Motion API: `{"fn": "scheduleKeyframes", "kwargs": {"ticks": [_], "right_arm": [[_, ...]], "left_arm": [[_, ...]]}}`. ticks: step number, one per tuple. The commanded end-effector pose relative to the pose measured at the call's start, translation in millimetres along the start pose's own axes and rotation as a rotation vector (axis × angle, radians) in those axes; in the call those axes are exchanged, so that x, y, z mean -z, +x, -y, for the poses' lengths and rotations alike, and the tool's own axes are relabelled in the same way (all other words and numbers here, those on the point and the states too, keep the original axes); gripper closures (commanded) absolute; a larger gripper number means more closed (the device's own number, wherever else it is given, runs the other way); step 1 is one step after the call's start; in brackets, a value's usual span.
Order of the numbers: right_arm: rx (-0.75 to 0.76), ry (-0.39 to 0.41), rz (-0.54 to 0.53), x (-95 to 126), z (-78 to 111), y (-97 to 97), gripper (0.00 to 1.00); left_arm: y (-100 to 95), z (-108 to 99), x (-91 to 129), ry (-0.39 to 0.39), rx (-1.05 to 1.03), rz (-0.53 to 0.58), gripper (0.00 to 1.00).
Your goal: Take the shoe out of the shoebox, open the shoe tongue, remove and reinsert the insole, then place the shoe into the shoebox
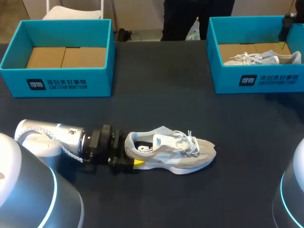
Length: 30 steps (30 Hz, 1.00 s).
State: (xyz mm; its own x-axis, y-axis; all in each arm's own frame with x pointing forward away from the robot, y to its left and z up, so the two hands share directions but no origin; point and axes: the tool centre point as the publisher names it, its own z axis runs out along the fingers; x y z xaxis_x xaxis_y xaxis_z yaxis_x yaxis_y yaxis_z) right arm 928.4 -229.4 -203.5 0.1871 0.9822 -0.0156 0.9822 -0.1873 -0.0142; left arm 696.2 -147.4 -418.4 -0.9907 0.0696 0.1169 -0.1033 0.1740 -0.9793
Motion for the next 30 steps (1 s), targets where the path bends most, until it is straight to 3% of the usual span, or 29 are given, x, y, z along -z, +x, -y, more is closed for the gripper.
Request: {"fn": "scheduleKeyframes", "kwargs": {"ticks": [1, 9, 18, 20, 30], "right_arm": [[-0.010, -0.013, 0.012, 5, 1.7, 5.7, 0.00], [-0.086, -0.049, -0.017, 8, 40.7, 48.0, 0.00], [-0.149, 0.024, 0.004, -8, 80.8, 107.7, 0.00], [-0.148, 0.042, -0.040, -14, 88.3, 112.5, 0.00], [-0.148, 0.042, -0.040, -14, 88.3, 112.5, 0.00]], "left_arm": [[1.3, 1, 0, -0.001, 0.000, 0.002, 1.00], [1.3, 1, 0, -0.001, 0.000, 0.002, 1.00], [1.3, 1, 0, -0.001, 0.000, 0.002, 1.00], [1.3, 1, 0, -0.001, 0.000, 0.002, 1.00], [1.3, 1, 0, -0.001, 0.000, 0.002, 1.00]]}}
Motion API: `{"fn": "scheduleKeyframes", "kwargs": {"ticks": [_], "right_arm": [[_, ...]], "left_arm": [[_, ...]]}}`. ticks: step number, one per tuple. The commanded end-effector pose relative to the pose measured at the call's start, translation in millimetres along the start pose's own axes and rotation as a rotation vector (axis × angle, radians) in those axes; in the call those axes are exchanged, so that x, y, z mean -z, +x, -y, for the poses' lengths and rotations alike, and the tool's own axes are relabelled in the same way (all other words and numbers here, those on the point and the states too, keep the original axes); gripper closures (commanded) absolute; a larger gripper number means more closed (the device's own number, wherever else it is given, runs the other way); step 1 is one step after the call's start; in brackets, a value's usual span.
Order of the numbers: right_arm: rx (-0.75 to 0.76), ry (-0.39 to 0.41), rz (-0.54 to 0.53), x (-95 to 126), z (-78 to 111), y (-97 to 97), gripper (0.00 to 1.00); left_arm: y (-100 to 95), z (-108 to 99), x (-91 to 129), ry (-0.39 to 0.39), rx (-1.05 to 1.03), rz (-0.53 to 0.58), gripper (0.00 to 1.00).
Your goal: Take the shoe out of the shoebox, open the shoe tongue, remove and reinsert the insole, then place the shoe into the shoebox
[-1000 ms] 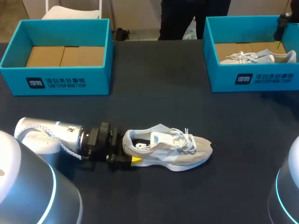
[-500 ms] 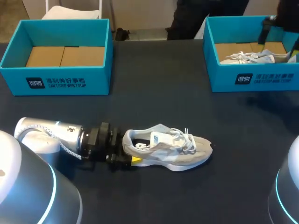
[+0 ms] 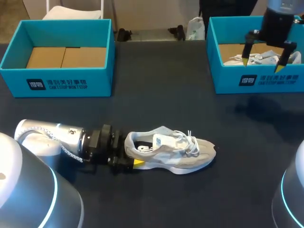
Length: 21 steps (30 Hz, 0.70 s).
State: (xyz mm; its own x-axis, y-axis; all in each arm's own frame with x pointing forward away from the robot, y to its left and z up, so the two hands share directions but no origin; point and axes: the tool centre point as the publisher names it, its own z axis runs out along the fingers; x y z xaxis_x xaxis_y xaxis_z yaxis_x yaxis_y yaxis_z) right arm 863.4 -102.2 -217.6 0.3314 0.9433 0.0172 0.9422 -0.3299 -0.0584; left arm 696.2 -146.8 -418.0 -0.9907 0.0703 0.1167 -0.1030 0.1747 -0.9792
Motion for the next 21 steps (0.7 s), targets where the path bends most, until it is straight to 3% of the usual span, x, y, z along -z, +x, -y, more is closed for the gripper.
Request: {"fn": "scheduleKeyframes", "kwargs": {"ticks": [1, 8, 17, 21], "right_arm": [[0.000, -0.002, -0.002, 0, 0.8, -0.6, 0.00], [0.000, -0.002, -0.002, 0, 0.8, -0.6, 0.00], [0.003, -0.024, 0.028, -23, 51.4, 50.4, 0.00], [-0.037, 0.005, 0.013, -29, 69.9, 62.5, 0.00]], "left_arm": [[1.2, 1, 0, -0.001, 0.000, 0.003, 1.00], [1.2, 1, 0, -0.001, 0.000, 0.003, 1.00], [1.2, 1, 0, -0.001, 0.000, 0.003, 1.00], [1.2, 1, 0, -0.001, 0.000, 0.003, 1.00]]}}
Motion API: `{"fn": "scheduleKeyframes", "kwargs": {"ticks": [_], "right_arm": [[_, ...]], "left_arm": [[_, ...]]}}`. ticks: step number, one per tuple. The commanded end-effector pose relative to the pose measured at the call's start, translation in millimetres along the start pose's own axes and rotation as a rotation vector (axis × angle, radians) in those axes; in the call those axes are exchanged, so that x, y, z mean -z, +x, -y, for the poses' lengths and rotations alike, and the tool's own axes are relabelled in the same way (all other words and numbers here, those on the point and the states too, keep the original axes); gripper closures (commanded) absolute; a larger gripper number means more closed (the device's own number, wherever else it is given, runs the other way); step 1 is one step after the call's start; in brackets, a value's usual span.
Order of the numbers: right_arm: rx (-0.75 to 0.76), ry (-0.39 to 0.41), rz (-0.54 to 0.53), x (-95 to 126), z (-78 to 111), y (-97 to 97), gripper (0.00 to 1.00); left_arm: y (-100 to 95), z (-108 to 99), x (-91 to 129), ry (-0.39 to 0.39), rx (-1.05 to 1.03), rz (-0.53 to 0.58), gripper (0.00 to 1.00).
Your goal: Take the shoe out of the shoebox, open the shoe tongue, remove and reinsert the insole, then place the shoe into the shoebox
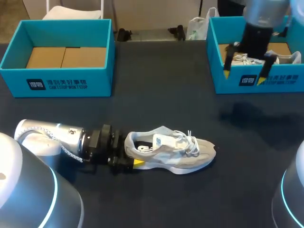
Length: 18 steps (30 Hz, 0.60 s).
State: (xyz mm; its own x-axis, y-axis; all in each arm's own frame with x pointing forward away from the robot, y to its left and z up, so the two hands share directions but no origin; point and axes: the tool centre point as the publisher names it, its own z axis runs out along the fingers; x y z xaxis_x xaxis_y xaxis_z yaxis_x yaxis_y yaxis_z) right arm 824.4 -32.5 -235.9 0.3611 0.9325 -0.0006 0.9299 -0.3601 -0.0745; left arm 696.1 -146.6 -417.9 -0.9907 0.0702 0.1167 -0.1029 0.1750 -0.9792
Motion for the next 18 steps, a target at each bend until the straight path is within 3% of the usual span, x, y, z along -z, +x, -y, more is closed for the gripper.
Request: {"fn": "scheduleKeyframes", "kwargs": {"ticks": [1, 16, 18], "right_arm": [[-0.004, -0.011, -0.003, -7, 11.4, 9.8, 0.00], [-0.004, -0.011, -0.003, -7, 11.4, 9.8, 0.00], [-0.006, -0.019, 0.017, -13, 22.3, 31.0, 0.00]], "left_arm": [[1.0, 0, -1, 0.000, 0.000, 0.003, 1.00], [1.0, 0, -1, 0.000, 0.000, 0.003, 1.00], [1.0, 0, -1, 0.000, 0.000, 0.003, 1.00]]}}
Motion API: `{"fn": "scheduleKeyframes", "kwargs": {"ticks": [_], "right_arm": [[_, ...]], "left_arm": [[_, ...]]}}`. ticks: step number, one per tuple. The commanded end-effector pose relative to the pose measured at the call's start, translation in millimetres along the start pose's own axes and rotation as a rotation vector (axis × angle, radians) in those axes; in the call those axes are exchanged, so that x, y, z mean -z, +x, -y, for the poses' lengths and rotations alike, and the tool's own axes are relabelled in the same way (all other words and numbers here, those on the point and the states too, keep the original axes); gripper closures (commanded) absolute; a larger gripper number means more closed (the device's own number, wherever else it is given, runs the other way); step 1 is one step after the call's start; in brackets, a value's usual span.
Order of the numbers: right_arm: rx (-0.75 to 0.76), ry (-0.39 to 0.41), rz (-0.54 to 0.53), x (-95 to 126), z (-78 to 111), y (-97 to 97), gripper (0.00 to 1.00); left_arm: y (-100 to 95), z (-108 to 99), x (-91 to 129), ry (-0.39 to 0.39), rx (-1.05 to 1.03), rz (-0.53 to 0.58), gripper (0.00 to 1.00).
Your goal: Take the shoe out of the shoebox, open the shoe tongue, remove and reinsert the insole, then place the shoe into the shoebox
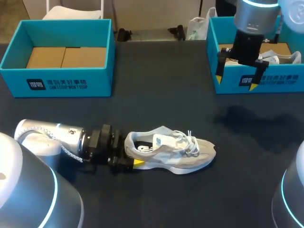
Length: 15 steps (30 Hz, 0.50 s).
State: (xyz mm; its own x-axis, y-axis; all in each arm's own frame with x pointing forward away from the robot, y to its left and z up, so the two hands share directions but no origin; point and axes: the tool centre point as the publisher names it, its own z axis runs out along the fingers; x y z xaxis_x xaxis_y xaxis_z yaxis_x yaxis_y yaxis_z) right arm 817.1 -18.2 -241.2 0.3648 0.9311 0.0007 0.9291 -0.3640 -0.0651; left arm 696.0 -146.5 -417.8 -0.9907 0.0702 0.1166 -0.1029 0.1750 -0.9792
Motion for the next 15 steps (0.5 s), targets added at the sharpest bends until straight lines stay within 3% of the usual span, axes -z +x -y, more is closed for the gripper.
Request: {"fn": "scheduleKeyframes", "kwargs": {"ticks": [1, 9, 12, 15], "right_arm": [[0.010, -0.023, 0.002, -11, 19.0, 32.6, 0.00], [0.008, -0.045, 0.039, -26, 66.8, 91.4, 0.00], [-0.010, -0.040, 0.018, -31, 83.8, 102.5, 0.00], [-0.010, -0.033, 0.009, -32, 86.3, 103.7, 0.00]], "left_arm": [[1.0, 0, -1, 0.000, 0.000, 0.003, 1.00], [1.0, 0, -1, 0.000, 0.000, 0.003, 1.00], [1.0, 0, -1, 0.000, 0.000, 0.003, 1.00], [1.0, 0, -1, 0.000, 0.000, 0.003, 1.00]]}}
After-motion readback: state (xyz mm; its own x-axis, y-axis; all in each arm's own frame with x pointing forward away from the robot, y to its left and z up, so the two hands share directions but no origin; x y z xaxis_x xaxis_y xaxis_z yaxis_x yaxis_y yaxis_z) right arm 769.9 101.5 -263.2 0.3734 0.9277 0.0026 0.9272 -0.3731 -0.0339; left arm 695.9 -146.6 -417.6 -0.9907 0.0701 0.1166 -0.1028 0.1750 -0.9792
